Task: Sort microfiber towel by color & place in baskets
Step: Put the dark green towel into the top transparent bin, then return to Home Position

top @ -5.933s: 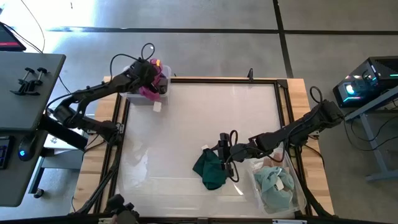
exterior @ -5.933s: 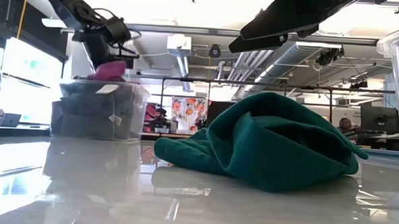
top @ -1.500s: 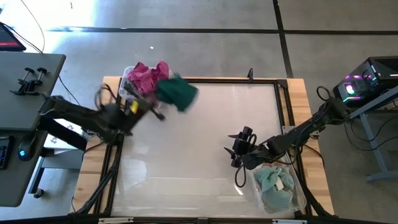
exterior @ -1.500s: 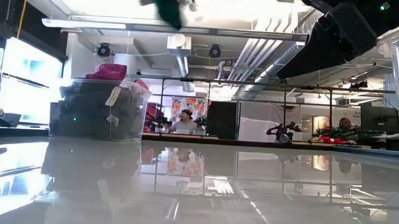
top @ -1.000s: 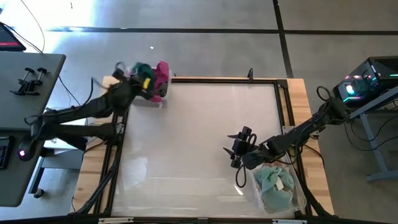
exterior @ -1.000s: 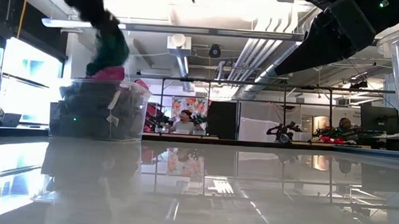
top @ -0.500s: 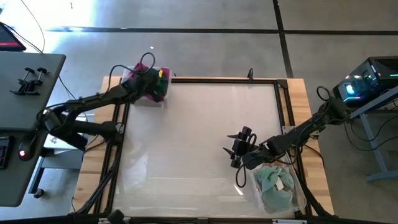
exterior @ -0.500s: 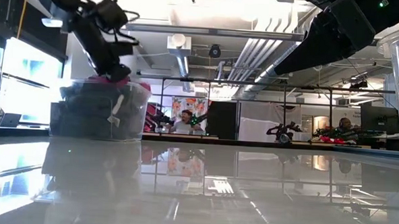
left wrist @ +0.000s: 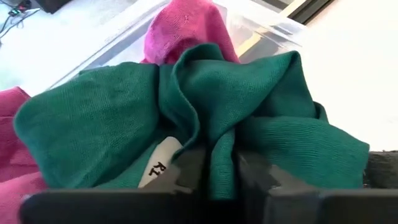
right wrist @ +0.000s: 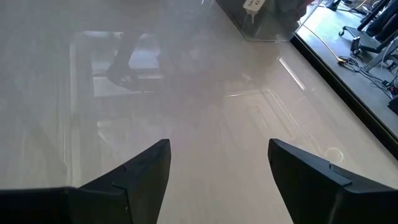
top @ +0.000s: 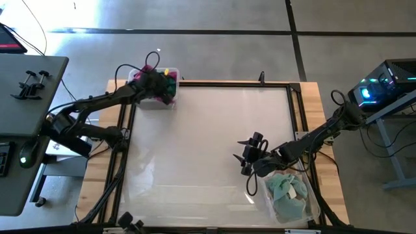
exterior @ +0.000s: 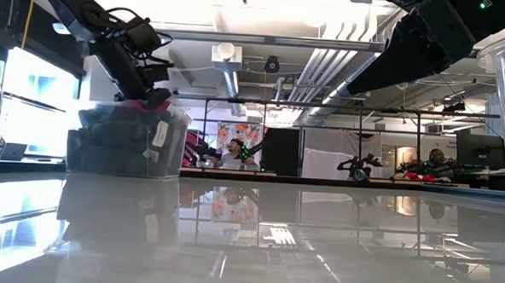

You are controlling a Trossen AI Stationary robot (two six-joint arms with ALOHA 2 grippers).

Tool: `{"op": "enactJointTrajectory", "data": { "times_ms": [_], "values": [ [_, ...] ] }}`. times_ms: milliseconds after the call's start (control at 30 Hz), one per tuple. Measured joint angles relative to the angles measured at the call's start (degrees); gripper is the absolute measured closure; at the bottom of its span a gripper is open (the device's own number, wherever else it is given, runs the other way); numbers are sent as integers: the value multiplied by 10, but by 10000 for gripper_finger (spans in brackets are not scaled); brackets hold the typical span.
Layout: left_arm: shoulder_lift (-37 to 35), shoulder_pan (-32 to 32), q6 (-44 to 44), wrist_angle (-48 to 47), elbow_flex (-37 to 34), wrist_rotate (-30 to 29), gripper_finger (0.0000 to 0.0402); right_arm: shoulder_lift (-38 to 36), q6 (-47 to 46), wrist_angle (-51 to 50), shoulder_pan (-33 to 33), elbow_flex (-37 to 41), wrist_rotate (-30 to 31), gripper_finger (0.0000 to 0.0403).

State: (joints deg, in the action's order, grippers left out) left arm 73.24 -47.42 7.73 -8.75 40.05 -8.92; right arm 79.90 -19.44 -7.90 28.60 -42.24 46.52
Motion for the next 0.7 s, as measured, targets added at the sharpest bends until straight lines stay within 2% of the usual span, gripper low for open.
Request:
{"op": "enactJointTrajectory", "data": {
  "times_ms": [167, 300, 433, 567, 700],
  "values": [
    [-26, 0, 0, -8, -1, 7, 288, 0, 0, 0, 0, 0, 0, 137],
    [-64, 1, -2, -21, -1, 9, 260, 0, -2, 0, 0, 0, 0, 137],
    [-119, 6, -7, -35, -2, 10, 251, 0, 3, 8, 2, 0, 0, 137],
    [-180, 17, -31, -39, -2, 10, 251, 0, 46, 40, 12, 0, -5, 137],
    [-238, 39, -59, -40, -2, 15, 257, -18, 104, 72, 8, 0, -67, 144]
  ]
}}
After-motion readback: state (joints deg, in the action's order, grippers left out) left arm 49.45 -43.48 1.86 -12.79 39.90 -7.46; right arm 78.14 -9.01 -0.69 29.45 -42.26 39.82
